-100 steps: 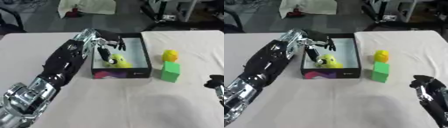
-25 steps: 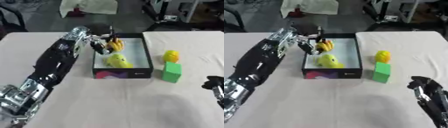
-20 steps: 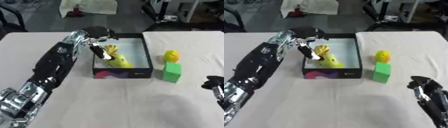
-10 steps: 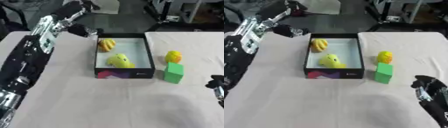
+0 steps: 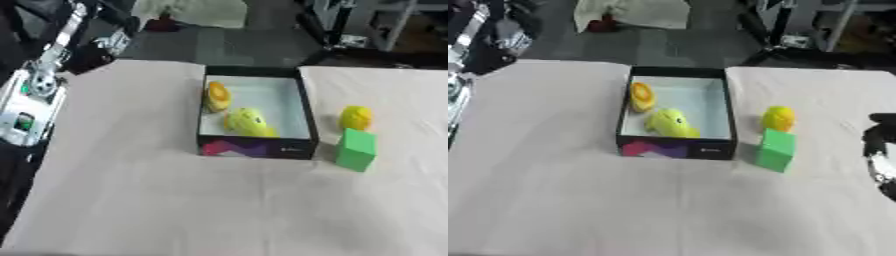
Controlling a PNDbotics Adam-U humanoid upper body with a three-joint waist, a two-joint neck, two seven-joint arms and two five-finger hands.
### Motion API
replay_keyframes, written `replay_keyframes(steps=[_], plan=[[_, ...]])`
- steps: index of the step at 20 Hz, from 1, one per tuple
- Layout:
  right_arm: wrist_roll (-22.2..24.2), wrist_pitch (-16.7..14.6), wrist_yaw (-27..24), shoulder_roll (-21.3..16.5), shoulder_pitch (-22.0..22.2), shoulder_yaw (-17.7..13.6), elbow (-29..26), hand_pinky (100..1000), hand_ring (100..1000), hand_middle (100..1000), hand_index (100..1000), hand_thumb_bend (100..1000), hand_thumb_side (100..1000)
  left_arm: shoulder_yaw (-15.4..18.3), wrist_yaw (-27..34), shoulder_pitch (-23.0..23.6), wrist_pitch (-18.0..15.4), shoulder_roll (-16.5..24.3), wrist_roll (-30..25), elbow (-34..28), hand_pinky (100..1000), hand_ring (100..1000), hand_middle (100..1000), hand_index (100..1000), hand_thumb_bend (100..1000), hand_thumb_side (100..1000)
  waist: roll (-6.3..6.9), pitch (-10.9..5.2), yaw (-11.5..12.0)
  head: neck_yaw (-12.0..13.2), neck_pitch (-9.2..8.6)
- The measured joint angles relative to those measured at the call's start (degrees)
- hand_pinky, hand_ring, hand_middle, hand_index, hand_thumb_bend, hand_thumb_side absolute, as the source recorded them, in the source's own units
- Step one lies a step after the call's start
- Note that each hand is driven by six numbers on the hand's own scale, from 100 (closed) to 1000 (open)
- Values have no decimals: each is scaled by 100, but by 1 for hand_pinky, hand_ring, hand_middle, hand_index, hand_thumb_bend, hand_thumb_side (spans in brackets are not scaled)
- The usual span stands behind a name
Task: Pick up objects on the table and place them in the box.
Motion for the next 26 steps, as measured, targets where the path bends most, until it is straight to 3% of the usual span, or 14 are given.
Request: replay_keyframes(steps=[5,6,9,13,14,19,23,26], plan=[[573,-219,81,-601,-602,437,626,786,768,728,848,100,204,230,248,531,321,-621,140,-299,642,568,605,845,348,804,0,39,83,-73,0],[693,-271,81,-656,-715,522,753,807,809,770,876,100,217,247,262,591,361,-701,148,-316,640,565,603,846,345,810,0,47,91,-84,0],[1141,-360,164,-728,-1160,802,1281,827,841,804,898,100,365,252,285,761,440,-889,127,-346,639,562,599,845,341,814,1,54,135,-148,0],[1573,-501,476,-678,-1666,1052,2055,839,854,807,905,100,483,248,309,880,478,-990,77,-380,639,559,597,846,339,817,3,85,170,-245,0],[1631,-547,538,-633,-1748,1085,2237,847,861,811,907,100,555,246,314,908,480,-995,61,-381,639,557,596,846,337,820,3,90,175,-272,0],[1759,-768,754,-397,-2038,1168,2934,861,872,819,919,100,648,245,326,1008,491,-997,20,-380,639,553,591,846,332,822,17,91,177,-348,0],[1762,-897,899,-301,-2185,1203,3211,864,869,815,925,100,624,222,330,1056,482,-1001,-9,-378,638,552,589,847,270,845,21,91,177,-370,0],[1765,-956,988,-252,-2283,1231,3312,866,861,815,927,100,664,211,330,1100,484,-1001,-26,-374,639,551,588,847,256,853,37,91,176,-381,0]])
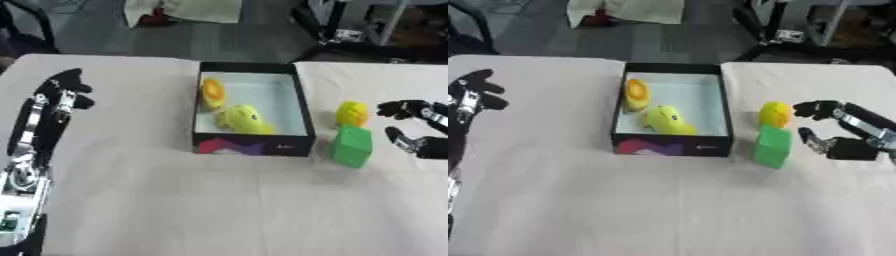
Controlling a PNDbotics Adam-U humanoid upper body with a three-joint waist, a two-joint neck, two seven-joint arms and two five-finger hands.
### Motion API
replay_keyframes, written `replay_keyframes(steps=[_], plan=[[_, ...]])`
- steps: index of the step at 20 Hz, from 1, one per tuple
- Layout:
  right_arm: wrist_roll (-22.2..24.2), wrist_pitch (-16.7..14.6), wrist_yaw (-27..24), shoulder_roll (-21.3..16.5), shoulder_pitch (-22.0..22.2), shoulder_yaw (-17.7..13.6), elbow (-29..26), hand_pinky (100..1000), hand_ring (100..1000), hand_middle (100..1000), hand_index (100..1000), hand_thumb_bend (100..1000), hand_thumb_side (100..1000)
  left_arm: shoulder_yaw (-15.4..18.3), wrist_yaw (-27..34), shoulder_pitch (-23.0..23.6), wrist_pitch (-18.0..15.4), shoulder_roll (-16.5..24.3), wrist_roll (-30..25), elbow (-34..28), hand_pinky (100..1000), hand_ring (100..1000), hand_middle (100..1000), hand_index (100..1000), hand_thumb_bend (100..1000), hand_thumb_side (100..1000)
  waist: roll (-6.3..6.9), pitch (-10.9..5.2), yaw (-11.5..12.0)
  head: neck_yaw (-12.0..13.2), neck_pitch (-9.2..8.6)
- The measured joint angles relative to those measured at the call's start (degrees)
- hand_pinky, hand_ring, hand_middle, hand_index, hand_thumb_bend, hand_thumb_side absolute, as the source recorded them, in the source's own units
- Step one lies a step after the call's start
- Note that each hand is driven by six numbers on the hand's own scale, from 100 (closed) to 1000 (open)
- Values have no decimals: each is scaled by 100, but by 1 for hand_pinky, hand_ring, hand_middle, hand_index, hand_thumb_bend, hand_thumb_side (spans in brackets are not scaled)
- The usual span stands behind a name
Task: Pick up objects on the table and place them in the box.
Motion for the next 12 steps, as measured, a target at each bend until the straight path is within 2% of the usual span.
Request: replay_keyframes(steps=[8,12], plan=[[100,-92,68,111,-133,86,90,892,897,857,945,100,737,-14,19,54,-5,0,-32,20,639,551,587,849,239,862,9,0,23,-40,0],[209,-120,82,138,-204,145,90,905,917,881,958,100,740,-33,24,61,-11,-3,-45,28,639,551,587,849,230,866,9,0,41,-44,0]])
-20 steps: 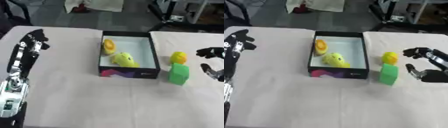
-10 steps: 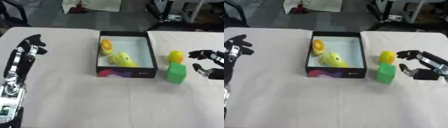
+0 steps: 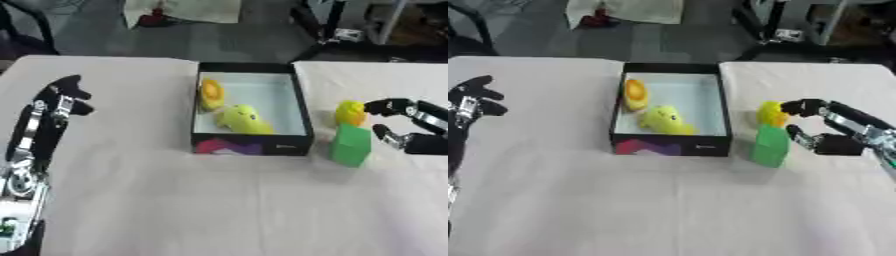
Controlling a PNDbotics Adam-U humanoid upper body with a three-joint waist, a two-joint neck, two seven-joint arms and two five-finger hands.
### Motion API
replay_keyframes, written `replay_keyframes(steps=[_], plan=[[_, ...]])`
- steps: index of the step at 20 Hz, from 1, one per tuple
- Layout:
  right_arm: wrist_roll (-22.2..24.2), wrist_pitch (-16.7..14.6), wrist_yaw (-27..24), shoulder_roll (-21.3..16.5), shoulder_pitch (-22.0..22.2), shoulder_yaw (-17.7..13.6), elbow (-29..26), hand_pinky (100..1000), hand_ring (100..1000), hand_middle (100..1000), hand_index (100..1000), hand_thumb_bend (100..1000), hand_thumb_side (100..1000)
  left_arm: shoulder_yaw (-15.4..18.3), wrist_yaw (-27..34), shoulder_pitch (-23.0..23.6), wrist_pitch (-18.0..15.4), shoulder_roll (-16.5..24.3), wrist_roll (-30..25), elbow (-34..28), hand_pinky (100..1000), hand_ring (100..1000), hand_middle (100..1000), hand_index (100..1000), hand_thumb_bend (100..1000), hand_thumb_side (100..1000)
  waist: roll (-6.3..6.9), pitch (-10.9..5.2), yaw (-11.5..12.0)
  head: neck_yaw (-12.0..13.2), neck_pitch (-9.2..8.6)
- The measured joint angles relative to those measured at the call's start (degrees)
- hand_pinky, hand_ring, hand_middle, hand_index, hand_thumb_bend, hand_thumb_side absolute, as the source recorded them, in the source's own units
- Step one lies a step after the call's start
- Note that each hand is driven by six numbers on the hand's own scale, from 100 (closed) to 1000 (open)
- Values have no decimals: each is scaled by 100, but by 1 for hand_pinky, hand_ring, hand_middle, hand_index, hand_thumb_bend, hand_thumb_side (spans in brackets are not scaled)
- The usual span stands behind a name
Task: Pick up objects on the table and place them in the box.
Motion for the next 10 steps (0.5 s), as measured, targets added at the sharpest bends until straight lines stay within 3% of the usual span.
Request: replay_keyframes(steps=[4,10], plan=[[125,-52,114,51,-88,55,5,914,925,890,970,100,615,-2,13,10,-4,-21,-12,0,639,552,588,850,227,868,0,0,5,-26,0],[267,-109,324,184,-199,106,156,918,926,887,971,100,651,-4,25,15,3,-44,-38,0,640,552,588,850,221,870,0,0,25,-67,0]])
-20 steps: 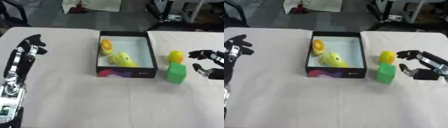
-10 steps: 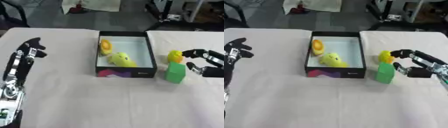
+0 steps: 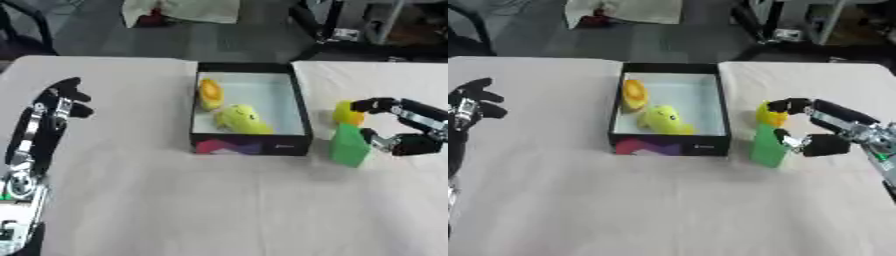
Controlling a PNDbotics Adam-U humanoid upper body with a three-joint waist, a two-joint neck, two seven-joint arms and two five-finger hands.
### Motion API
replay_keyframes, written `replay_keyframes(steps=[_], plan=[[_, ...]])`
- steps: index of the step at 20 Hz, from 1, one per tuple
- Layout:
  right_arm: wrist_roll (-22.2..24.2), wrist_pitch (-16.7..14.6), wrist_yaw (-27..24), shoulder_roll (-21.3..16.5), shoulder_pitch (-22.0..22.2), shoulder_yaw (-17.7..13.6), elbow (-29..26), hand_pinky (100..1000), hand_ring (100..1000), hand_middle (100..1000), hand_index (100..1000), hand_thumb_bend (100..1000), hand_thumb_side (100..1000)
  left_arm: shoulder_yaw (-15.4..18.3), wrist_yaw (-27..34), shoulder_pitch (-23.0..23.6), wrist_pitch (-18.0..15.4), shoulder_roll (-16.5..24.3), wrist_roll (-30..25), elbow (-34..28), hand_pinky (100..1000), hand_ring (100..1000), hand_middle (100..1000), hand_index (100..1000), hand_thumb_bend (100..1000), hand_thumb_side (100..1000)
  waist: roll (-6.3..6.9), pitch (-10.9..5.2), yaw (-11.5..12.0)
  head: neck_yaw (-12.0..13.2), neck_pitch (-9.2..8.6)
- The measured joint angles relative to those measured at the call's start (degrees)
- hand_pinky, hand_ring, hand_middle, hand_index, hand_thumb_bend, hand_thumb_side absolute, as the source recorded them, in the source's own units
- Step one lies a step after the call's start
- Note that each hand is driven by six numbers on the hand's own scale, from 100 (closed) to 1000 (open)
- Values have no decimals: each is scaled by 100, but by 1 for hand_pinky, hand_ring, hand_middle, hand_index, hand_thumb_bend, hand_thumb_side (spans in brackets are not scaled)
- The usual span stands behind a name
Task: Pick up objects on the table and place them in the box.
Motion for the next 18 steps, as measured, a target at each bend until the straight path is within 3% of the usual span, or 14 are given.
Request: replay_keyframes(steps=[18], plan=[[-2,-67,554,252,-129,6,668,924,921,876,973,100,789,-33,1,7,-1,-3,-35,2,643,552,588,852,211,876,0,13,21,-53,0]])
